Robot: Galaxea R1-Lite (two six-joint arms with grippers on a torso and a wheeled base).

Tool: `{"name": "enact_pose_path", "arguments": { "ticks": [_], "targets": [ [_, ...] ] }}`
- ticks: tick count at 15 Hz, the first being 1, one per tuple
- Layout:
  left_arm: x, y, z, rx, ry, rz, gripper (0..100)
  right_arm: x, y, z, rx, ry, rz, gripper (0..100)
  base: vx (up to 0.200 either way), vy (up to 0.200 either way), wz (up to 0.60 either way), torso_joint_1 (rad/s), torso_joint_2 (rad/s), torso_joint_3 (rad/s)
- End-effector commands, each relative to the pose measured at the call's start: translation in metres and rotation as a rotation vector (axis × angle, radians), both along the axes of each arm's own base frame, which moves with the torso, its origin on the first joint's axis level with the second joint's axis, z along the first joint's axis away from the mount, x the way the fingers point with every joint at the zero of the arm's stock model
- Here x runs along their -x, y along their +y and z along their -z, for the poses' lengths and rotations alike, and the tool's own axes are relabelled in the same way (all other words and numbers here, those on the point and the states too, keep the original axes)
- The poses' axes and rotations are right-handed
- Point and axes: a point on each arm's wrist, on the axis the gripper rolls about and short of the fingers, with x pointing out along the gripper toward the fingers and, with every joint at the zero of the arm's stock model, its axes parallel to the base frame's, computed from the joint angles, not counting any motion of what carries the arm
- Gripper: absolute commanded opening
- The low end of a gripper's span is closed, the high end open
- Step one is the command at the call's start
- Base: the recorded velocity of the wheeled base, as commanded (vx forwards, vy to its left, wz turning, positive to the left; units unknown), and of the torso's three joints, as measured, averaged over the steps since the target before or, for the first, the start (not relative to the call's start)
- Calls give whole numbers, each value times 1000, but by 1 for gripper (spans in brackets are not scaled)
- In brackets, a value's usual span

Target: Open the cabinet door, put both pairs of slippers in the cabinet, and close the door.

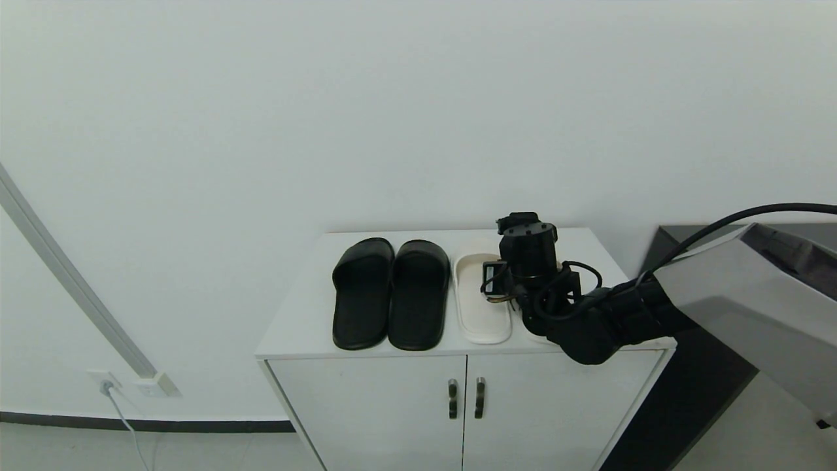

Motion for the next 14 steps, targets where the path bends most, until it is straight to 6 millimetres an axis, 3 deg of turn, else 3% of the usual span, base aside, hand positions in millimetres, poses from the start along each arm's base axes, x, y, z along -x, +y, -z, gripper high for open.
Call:
{"name": "enact_pose_path", "arguments": {
  "ticks": [1,5,8,10,12,14],
  "targets": [
    [0,0,0,0,0,0,0,0,-2,-3,-4,-8,4,0,0,0,0,0,0,0],
    [0,0,0,-6,0,2,0,8,-7,-21,-3,-36,4,0,0,0,0,0,0,0],
    [0,0,0,-4,0,2,0,29,-17,-41,16,-51,-23,0,0,0,0,0,0,0],
    [0,0,0,-4,0,2,0,53,-23,-49,22,-46,-121,0,0,0,0,0,0,0],
    [0,0,0,-4,0,2,0,100,-38,-62,8,-47,-349,0,0,0,0,0,0,0],
    [0,0,0,-4,0,2,0,134,-56,-69,1,-41,-505,0,0,0,0,0,0,0]
  ]
}}
